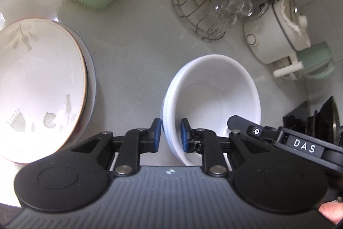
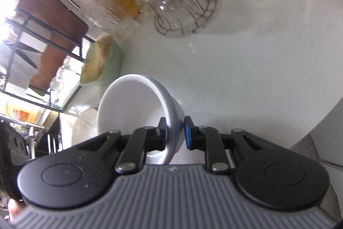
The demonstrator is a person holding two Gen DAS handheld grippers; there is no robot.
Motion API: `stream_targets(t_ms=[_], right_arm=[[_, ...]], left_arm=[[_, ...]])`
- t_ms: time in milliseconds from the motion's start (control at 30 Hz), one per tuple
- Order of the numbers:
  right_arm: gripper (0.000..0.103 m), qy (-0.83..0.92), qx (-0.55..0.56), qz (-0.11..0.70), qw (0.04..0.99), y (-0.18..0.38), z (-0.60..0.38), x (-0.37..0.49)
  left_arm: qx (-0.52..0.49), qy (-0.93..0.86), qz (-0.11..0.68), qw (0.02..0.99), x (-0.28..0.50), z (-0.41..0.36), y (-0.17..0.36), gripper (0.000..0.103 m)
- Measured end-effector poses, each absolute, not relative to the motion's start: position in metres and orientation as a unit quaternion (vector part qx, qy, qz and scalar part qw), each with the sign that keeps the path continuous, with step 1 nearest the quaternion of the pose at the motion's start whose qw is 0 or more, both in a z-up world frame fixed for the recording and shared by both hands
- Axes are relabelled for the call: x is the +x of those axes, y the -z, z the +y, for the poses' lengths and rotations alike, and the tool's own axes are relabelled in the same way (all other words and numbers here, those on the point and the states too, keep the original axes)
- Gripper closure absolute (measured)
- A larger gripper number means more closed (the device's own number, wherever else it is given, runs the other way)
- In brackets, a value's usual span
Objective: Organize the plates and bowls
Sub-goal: 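Carry the nested bowls onto the plate stack and lower them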
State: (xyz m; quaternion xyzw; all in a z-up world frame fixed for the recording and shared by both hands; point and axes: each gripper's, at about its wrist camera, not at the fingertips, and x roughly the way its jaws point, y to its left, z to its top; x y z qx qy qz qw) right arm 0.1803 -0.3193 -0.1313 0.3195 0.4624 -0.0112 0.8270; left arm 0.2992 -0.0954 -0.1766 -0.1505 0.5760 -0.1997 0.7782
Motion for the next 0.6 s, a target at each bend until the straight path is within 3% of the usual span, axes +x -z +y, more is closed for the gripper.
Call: stream_targets(t_ms=[267,600], right_arm=[[0.083,0.005,0.306,0.454,0.837,0.101,-0.309,0.175],[0.083,-0.009,0.295,0.443,0.847,0.082,-0.284,0.180]], left_arm=[[-0.106,0.215,0.547,0.802,0.298,-0.098,0.137,0.080],[-0.128,0.201,0.533,0.812,0.295,-0.067,0.118,0.080]])
